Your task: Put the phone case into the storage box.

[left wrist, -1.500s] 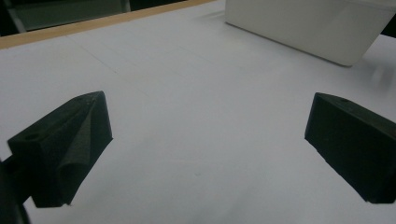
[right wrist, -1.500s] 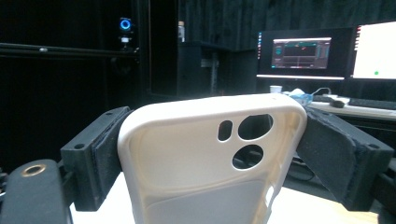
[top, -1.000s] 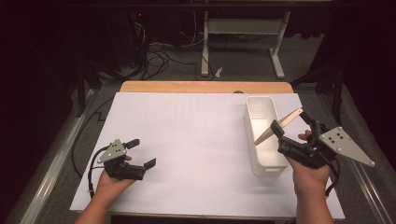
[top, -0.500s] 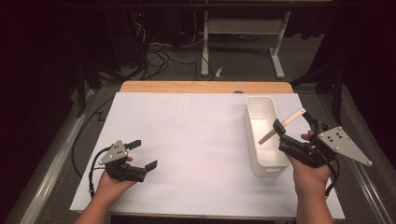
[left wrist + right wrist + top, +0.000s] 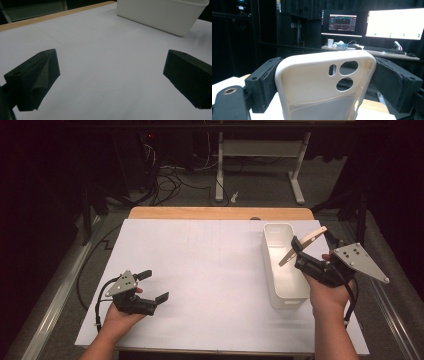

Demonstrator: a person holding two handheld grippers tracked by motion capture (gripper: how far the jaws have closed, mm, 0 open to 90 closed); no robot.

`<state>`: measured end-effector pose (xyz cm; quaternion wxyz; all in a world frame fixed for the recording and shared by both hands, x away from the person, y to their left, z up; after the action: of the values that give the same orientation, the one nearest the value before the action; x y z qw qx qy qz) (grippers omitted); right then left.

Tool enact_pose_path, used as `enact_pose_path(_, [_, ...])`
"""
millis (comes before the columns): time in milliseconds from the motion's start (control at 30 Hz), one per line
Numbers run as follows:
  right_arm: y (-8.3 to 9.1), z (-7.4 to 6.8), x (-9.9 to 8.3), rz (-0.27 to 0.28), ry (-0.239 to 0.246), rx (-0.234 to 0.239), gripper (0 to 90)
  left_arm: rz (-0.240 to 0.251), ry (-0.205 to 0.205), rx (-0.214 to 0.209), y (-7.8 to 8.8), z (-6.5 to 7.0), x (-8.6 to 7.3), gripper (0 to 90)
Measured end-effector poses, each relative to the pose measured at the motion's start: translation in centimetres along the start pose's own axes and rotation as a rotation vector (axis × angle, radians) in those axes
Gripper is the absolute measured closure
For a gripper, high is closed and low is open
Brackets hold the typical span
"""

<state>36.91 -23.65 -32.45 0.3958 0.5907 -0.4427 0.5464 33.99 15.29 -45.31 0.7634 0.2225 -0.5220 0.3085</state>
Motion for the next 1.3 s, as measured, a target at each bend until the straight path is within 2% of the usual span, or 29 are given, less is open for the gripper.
enact_pose_path(400, [-2.7, 0.0, 0.5, -0.018, 0.02, -0.028, 13.6, -0.007, 0.001, -0.012, 0.0, 0.3, -0.1, 1.5])
enact_pose_path(833, [-5.0, 0.3, -0.4, -0.029, -0.005, -0.041, 13.6, 0.003, 0.007, -0.012, 0.1, 0.3, 0.1, 1.6])
enact_pose_path(1300, [-6.8, 0.4, -0.4, -0.036, 0.003, -0.062, 13.6, 0.006, 0.008, -0.014, 0.2, 0.3, 0.2, 1.6])
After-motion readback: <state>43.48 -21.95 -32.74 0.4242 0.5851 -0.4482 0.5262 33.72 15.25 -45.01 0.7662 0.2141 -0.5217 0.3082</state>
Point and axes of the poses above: each handheld gripper's, and its own axes: y roughly backward along the jaws, x roughly out of its top, z roughly to its right, the point moved 7 cm from there along -y, roughly forward along the jaws, and after that the axes turned 9 degrees about -y, right-handed, at the moved point
